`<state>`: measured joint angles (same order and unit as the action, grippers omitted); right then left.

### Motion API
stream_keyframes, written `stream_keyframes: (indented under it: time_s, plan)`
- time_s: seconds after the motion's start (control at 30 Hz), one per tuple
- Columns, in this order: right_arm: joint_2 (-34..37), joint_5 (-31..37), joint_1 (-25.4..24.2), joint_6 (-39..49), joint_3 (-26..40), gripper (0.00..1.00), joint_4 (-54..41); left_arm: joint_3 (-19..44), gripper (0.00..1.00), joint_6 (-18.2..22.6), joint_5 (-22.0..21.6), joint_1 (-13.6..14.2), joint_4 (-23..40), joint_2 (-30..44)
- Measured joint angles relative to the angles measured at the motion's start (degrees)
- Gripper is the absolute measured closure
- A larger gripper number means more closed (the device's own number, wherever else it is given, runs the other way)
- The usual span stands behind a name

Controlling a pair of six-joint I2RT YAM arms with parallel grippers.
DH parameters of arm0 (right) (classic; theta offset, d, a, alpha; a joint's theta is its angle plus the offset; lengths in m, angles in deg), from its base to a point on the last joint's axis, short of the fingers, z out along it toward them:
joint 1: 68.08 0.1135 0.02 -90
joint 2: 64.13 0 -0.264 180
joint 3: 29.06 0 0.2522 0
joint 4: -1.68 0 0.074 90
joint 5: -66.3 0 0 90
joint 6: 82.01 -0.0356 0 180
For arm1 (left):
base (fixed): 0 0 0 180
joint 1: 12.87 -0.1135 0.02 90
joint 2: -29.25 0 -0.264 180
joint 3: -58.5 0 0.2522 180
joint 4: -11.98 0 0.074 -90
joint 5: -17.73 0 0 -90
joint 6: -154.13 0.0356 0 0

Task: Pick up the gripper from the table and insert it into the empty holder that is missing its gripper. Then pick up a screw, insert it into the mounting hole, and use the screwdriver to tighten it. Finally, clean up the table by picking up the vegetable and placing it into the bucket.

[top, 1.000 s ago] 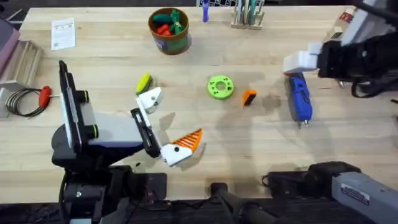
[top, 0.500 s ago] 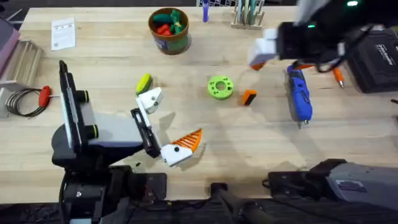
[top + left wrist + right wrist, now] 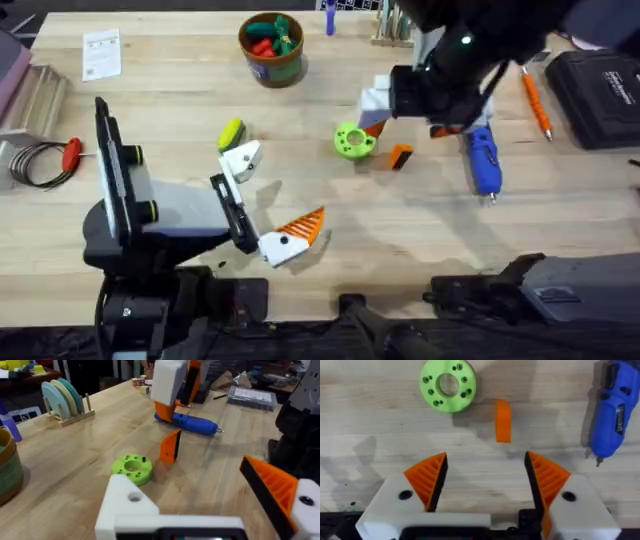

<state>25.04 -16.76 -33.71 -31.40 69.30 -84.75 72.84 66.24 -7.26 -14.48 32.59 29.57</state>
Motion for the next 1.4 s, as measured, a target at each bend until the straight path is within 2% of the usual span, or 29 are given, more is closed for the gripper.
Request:
stream_keyframes:
  time_s: [0.27,0.5,1.07,1.4]
  plan:
    - [2.31,-0.83,-0.75,-4.27,-0.13,0.075,-0.03,0.0,0.015,0.0,0.02,0.0,-0.02,-0.02]
    - [2.29,-1.0,-2.63,-5.39,-3.82,0.075,-0.06,0.0,0.015,0.0,0.13,0.0,0.0,-0.02]
    - [2.29,-4.07,-3.99,-5.16,-10.76,0.079,6.96,0.0,0.015,0.0,0.15,0.0,0.0,-0.02]
    - [2.35,-4.45,-7.1,-2.29,-11.21,0.082,7.09,0.0,0.015,0.0,0.15,0.0,0.0,-0.01]
